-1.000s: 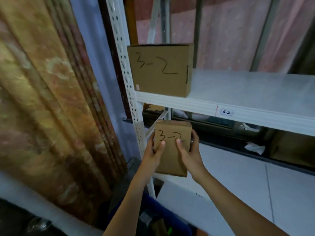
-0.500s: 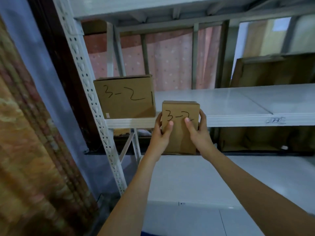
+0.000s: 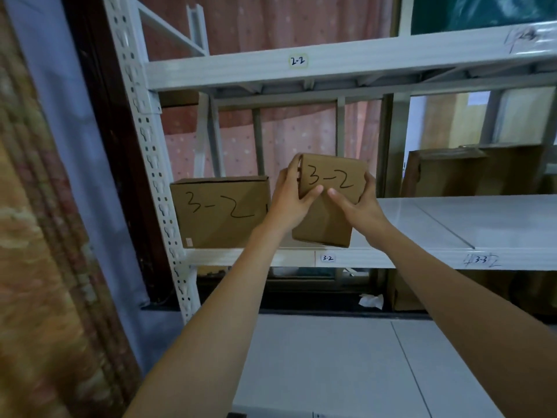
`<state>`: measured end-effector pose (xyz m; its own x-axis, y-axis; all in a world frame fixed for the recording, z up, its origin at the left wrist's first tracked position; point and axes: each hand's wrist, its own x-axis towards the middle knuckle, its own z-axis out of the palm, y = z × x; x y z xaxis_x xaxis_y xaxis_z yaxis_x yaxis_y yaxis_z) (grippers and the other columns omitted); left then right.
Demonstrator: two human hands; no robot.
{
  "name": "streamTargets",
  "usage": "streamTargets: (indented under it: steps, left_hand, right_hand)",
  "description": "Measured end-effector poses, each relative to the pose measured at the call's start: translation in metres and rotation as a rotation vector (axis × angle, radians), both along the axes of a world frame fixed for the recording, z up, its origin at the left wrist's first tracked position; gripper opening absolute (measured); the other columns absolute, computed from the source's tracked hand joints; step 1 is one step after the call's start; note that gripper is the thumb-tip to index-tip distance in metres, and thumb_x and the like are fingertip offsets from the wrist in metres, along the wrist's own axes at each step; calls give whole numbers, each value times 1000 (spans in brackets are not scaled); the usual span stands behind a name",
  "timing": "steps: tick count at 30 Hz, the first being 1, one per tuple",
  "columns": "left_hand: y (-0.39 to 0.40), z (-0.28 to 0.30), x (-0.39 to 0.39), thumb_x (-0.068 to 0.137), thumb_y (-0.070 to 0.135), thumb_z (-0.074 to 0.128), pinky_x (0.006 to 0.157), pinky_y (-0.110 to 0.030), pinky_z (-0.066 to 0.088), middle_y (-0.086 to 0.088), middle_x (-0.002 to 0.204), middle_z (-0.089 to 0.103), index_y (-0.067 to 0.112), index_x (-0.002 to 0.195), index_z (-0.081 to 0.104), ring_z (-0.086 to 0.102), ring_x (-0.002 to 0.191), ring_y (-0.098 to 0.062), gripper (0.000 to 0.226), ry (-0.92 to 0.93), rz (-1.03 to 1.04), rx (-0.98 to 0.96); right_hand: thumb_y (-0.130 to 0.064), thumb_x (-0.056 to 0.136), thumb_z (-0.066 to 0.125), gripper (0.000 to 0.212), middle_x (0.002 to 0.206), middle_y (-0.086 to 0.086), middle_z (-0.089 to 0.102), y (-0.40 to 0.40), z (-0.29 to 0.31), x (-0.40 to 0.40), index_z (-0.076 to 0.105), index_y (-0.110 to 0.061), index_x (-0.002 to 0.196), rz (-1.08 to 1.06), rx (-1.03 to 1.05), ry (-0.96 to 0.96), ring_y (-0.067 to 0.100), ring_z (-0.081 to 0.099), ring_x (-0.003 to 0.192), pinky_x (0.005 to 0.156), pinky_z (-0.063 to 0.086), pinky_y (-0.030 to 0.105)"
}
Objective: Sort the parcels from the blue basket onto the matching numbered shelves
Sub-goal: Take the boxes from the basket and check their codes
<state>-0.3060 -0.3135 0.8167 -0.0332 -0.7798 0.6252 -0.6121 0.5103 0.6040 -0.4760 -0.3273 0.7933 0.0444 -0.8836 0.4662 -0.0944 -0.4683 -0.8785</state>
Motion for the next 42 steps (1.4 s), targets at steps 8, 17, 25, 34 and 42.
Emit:
streamTargets:
  steps: [8, 17, 25, 34, 42]
  left_hand:
    - [-24, 39, 30, 88, 36, 72, 120, -46, 24, -2, 154, 37, 24, 149, 38, 31, 143, -24, 71, -521, 223, -136]
    - [-33, 24, 45, 86, 36, 75, 116, -45, 30, -2, 147, 45, 21, 144, 45, 38, 138, -30, 68, -580, 256, -50]
    - [-33, 13, 53, 88, 35, 73, 116, -49, 30, -2, 149, 41, 22, 147, 42, 35, 138, -35, 68, -570, 296, -7]
    - [-23, 15, 56, 92, 34, 69, 122, -47, 18, -5, 153, 37, 21, 151, 36, 32, 142, -32, 69, -614, 339, -11]
    - [-13, -11, 51, 99, 38, 56, 124, -48, 12, -7, 161, 23, 15, 156, 25, 21, 149, -26, 69, -481, 358, -114]
  right_hand:
    - [-44, 85, 74, 94, 125, -8, 49, -33, 2, 23, 7, -32, 151, 64, 20, 37, 14, 54, 113, 90, 45, 27]
    - [-44, 85, 75, 99, 125, -6, 45, -53, -18, 39, 4, -33, 153, 125, 107, 103, 17, 51, 112, 101, 45, 39]
    - [-49, 81, 76, 98, 136, -3, 46, -65, -30, 51, 8, -34, 150, 144, 113, 119, 17, 52, 115, 102, 45, 37]
    - [-49, 82, 76, 99, 130, -5, 51, -67, -34, 61, 6, -34, 151, 132, 116, 125, 18, 55, 117, 104, 46, 38]
    - [-79, 65, 70, 123, 159, 5, 32, -58, -40, 65, -6, -41, 154, -1, 101, 134, 29, 39, 141, 116, 33, 54]
